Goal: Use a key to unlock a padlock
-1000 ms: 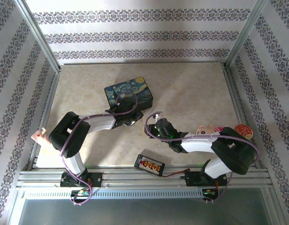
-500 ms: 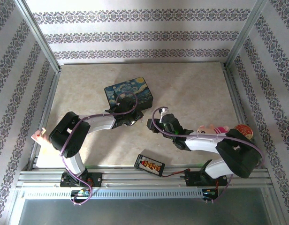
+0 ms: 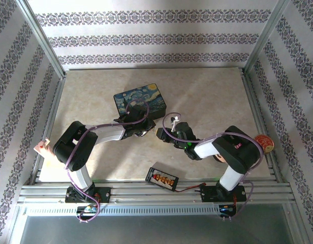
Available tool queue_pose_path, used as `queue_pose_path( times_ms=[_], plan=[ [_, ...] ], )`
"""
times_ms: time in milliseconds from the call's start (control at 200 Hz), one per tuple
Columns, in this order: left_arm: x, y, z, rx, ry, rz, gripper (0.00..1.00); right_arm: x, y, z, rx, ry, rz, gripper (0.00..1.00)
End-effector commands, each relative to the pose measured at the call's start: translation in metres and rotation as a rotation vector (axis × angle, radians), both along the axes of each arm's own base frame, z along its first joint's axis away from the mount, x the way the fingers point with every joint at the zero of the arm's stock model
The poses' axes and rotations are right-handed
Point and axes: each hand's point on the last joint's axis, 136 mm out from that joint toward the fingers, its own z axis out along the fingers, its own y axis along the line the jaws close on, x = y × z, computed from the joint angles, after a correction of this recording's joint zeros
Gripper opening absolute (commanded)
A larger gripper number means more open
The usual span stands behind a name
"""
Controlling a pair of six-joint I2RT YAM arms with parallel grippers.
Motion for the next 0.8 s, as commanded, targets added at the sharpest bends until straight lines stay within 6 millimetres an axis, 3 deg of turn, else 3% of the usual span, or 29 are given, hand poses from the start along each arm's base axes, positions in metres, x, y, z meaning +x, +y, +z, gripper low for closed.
queue_pose_path(
  times_ms=[0,800],
  plan=[
    [-0.013,-0.026,0.006,-0.148,0.064,-0.083,0.00,0.009,0.013,0.022,0.122,-0.050,0.024,0.33],
    [-0.012,-0.035,0.005,-0.231,0.060,-0.081,0.00,0.015,0.012,0.016,0.208,-0.052,0.002,0.27]
  ],
)
